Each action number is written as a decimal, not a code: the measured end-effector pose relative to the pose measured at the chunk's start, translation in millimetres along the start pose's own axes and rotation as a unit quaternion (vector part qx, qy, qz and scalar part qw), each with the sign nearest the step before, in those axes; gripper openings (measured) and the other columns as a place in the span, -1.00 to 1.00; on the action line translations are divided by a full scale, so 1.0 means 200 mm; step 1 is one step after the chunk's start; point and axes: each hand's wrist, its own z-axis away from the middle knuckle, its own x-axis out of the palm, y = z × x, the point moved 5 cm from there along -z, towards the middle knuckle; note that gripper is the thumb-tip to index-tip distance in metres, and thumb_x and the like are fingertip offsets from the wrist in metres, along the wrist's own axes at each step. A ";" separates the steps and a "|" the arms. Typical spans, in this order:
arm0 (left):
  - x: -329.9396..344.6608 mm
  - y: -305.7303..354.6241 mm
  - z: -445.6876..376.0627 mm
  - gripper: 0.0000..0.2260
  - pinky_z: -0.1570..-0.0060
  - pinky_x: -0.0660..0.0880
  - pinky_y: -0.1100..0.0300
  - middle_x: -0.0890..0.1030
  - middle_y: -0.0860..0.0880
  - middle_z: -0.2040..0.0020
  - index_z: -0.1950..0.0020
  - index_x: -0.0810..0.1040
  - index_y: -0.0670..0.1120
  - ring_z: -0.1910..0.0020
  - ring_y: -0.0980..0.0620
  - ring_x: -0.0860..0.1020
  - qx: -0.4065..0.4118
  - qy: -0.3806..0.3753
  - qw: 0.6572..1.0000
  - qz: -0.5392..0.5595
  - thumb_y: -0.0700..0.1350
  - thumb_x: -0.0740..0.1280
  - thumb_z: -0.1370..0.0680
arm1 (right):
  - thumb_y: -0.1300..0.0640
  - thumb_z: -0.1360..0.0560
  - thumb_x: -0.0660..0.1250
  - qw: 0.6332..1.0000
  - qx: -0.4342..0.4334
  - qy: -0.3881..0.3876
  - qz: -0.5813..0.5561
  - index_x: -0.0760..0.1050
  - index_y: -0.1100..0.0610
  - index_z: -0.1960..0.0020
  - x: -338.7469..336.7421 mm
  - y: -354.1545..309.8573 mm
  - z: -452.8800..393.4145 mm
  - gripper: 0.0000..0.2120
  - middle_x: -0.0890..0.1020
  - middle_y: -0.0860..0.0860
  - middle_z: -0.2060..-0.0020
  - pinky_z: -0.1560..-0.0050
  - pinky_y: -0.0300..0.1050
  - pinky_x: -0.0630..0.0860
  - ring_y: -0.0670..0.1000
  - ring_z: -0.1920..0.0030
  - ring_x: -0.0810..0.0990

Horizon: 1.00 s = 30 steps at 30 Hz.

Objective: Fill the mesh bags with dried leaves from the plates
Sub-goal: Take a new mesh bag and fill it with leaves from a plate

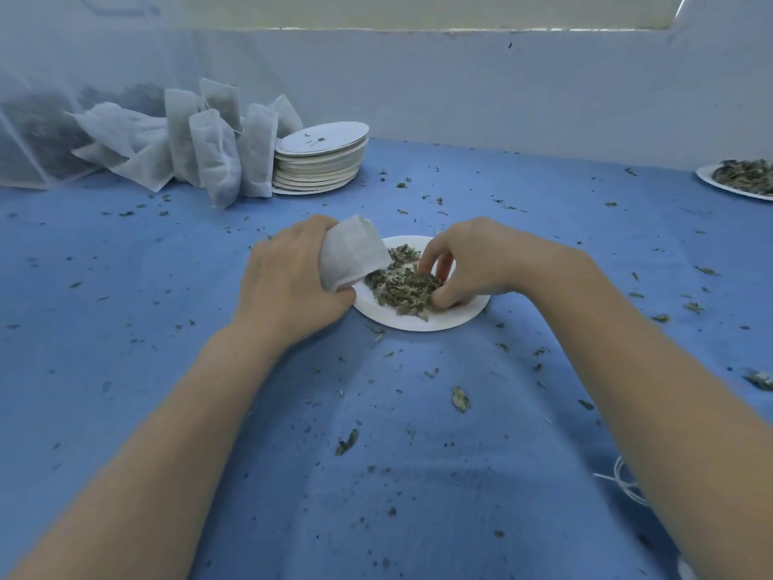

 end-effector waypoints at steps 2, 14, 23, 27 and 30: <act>0.00 -0.01 0.01 -0.50 -0.06 0.38 0.00 0.54 -0.06 -0.09 -0.21 0.44 -0.07 -0.07 -0.14 0.47 -0.005 0.007 1.000 0.013 -0.10 0.46 -0.30 | 0.09 -0.34 0.44 0.999 -0.008 0.034 -0.022 0.59 -0.07 -0.01 0.01 0.01 -0.01 -0.75 0.63 -0.13 0.17 0.39 -0.34 0.33 -0.25 0.29 0.49; 0.00 0.01 0.01 -0.54 0.07 0.38 0.05 0.54 -0.10 -0.03 -0.18 0.46 -0.11 -0.01 -0.15 0.46 0.021 0.008 1.000 0.001 -0.13 0.46 -0.30 | 0.14 -0.35 0.41 0.974 -0.057 0.217 -0.039 0.66 -0.01 0.08 -0.21 -0.08 0.07 -0.83 0.60 -0.14 0.36 0.14 -0.32 0.49 -0.10 0.23 0.56; 0.01 0.06 0.01 -0.51 0.11 0.41 0.02 0.51 -0.09 -0.01 -0.17 0.44 -0.11 0.00 -0.13 0.43 0.011 0.009 1.000 0.013 -0.11 0.43 -0.27 | 0.09 -0.41 0.40 0.978 -0.113 0.178 0.004 0.64 -0.06 -0.03 -0.16 -0.23 0.06 -0.80 0.64 -0.09 0.20 0.19 -0.39 0.39 -0.12 0.21 0.52; 0.02 0.09 0.02 -0.53 0.09 0.43 -0.02 0.52 -0.07 0.01 -0.15 0.45 -0.11 0.02 -0.11 0.46 0.011 0.006 0.999 0.041 -0.06 0.38 -0.26 | 0.23 -0.42 0.37 0.970 -0.134 0.177 -0.102 0.68 -0.01 0.06 -0.13 -0.26 0.06 -0.80 0.69 -0.01 0.21 0.22 -0.31 0.43 -0.06 0.27 0.53; 0.02 0.11 0.02 -0.53 0.13 0.38 0.11 0.55 -0.04 0.04 -0.12 0.48 -0.11 0.07 -0.05 0.48 0.010 0.021 0.997 0.072 0.04 0.32 -0.26 | 0.36 -0.38 0.27 0.968 -0.136 0.166 -0.132 0.64 -0.01 0.24 -0.10 -0.29 0.06 -0.70 0.59 -0.12 0.44 0.37 -0.41 0.34 -0.16 0.42 0.37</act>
